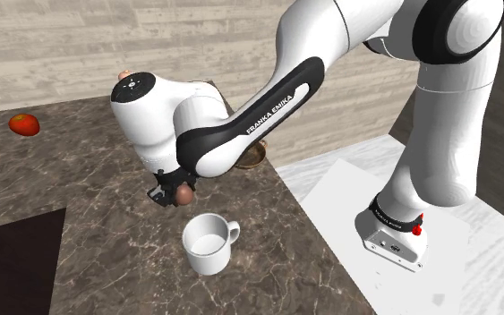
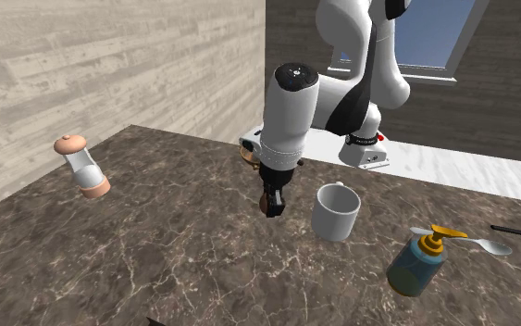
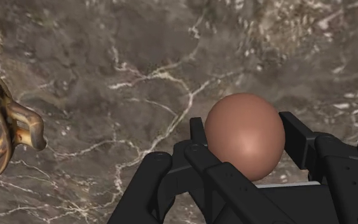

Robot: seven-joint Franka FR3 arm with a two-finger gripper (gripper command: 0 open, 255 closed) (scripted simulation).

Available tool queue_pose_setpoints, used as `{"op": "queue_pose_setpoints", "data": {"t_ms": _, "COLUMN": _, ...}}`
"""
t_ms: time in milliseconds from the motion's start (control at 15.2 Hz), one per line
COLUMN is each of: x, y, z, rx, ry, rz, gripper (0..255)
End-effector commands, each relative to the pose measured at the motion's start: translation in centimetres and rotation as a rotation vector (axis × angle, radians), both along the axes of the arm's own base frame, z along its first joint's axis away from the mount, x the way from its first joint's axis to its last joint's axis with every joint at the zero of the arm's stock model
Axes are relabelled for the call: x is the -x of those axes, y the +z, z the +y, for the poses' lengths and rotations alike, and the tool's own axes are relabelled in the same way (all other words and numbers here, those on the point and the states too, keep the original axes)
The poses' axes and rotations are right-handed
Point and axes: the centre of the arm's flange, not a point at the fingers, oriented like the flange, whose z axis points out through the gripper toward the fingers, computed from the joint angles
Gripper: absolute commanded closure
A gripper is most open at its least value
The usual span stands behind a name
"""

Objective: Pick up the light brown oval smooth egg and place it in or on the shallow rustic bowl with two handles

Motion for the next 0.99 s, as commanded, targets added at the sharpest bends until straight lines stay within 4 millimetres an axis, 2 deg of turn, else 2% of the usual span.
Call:
{"op": "queue_pose_setpoints", "data": {"t_ms": 0, "x": 0.1, "y": 1.0, "z": 0.1, "rx": 0.000, "ry": 0.000, "rz": 0.000, "gripper": 255}}
{"op": "queue_pose_setpoints", "data": {"t_ms": 924, "x": 0.1, "y": 8.4, "z": 0.1, "rx": 0.000, "ry": 0.000, "rz": 0.000, "gripper": 255}}
